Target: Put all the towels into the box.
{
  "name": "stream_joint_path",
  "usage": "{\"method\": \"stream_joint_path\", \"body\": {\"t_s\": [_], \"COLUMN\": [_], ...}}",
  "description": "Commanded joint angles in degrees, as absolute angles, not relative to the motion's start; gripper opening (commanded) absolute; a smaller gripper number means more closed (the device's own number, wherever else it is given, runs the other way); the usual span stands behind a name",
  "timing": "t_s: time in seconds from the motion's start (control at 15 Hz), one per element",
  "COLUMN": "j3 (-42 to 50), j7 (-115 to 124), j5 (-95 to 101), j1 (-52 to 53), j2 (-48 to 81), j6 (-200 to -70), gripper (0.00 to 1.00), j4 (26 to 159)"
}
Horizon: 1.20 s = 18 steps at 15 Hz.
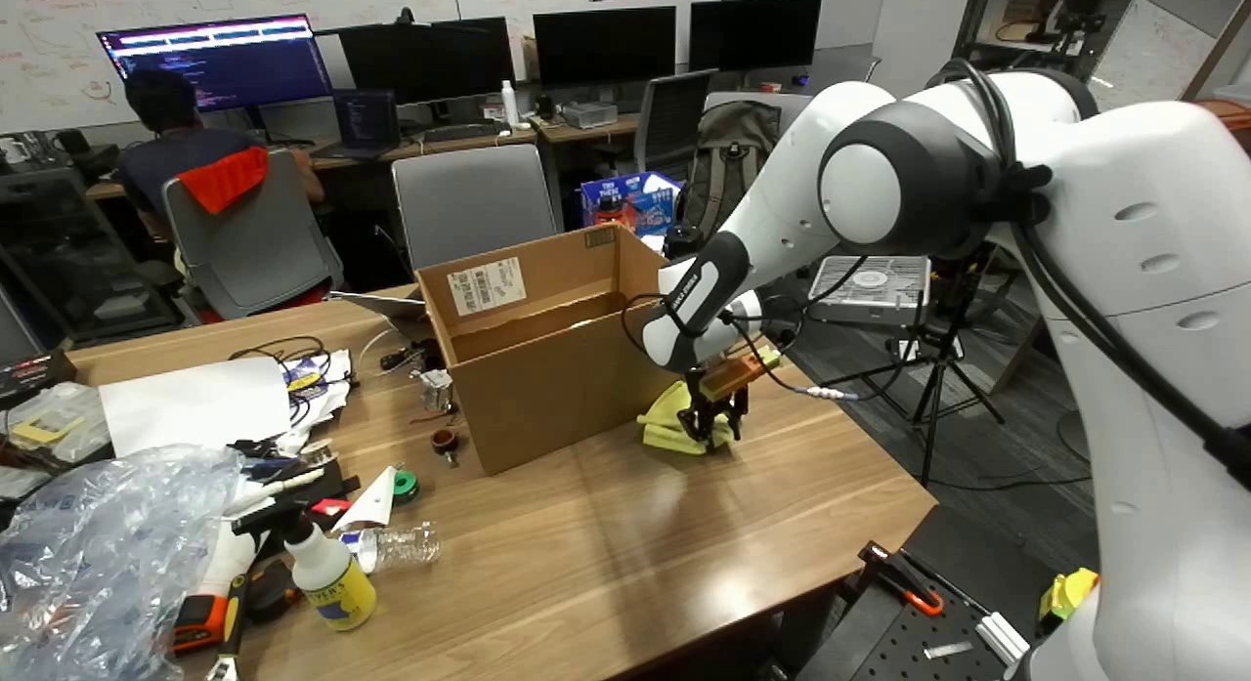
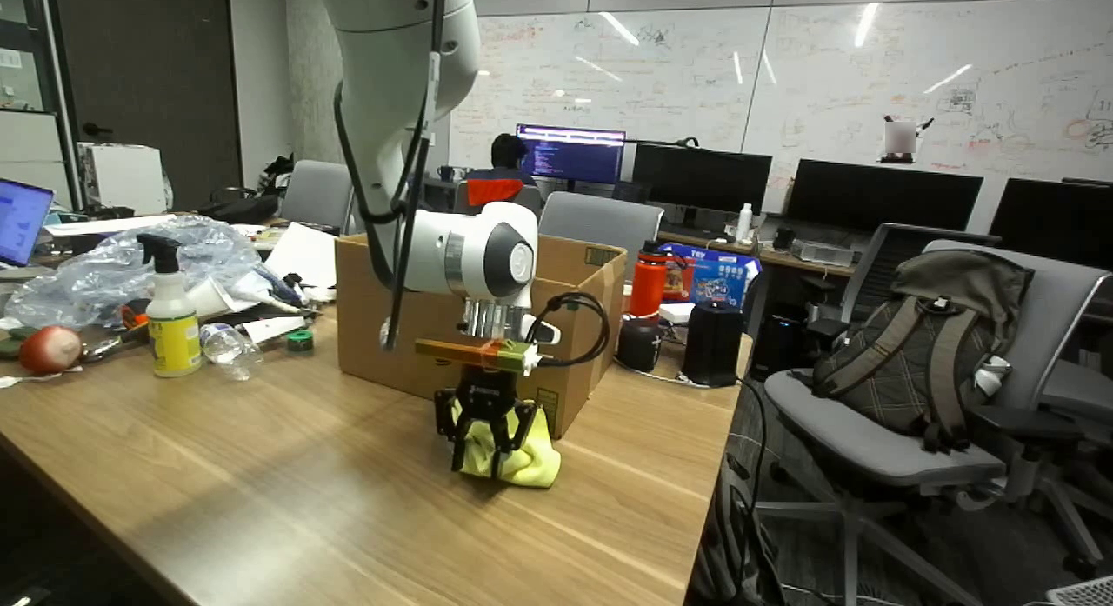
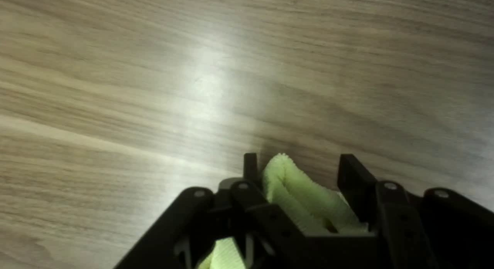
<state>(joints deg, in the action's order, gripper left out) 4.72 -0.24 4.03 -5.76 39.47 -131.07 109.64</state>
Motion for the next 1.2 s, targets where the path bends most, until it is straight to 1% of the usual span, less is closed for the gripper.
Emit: {"method": "stream_joint_path", "body": {"t_s": [0.0, 0.2, 0.27, 0.8, 1.13], "j3": [4.42, 4.56, 4.57, 5.66, 7.48], "j7": [-1.19, -0.76, -0.73, 2.21, 6.89], "j5": [3.26, 3.21, 3.21, 3.71, 6.05], "j1": [-6.17, -6.09, -6.10, -5.16, -2.68], "j2": [39.04, 38.67, 38.51, 35.46, 27.47], "j6": [-130.49, -130.81, -130.90, -132.77, -133.28], "gripper": [0.27, 0.04, 0.00, 0.02, 0.02], "j4": [108.64, 108.58, 108.62, 110.06, 112.56]}}
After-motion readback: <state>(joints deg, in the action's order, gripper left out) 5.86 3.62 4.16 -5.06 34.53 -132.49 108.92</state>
